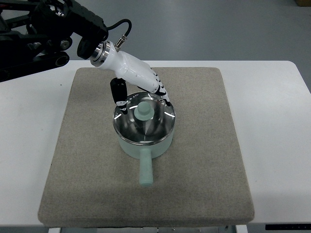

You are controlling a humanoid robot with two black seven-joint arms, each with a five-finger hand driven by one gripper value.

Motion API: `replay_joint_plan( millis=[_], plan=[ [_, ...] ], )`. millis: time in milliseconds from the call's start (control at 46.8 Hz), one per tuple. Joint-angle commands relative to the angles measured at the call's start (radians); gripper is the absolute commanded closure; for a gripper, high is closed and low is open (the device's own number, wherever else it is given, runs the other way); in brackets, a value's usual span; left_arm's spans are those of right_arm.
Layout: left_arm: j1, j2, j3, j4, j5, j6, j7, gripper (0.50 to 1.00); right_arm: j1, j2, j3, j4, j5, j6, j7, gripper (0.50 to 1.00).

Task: Place lid left of pot with left hand
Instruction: 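Close the left hand's fingers around the lid's mint-green knob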

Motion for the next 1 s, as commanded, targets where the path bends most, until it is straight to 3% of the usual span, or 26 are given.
replay_joint_plan(
  millis=[0, 278, 534, 982],
  plan=[
    [0.004, -0.001, 0.001, -0.001, 0.002, 0.000, 0.000, 0.553, 0.001, 0.000, -0.001, 0.000, 0.000, 0.000, 0.000, 0.576],
    [0.001, -0.003, -0.001, 0.001, 0.008, 0.000, 0.002, 0.673, 0.001, 0.000, 0.000, 0.000, 0.000, 0.000, 0.000, 0.576],
    [0.001, -0.003, -0.015, 0.002, 0.008, 0.012, 0.002, 0.705, 0.000, 0.000, 0.000, 0.000, 0.000, 0.000, 0.000, 0.576],
    [0.012, -0.003, -0.012, 0.001, 0.011, 0.015, 0.002, 0.711, 0.000, 0.000, 0.000, 0.000, 0.000, 0.000, 0.000, 0.576]
  ],
)
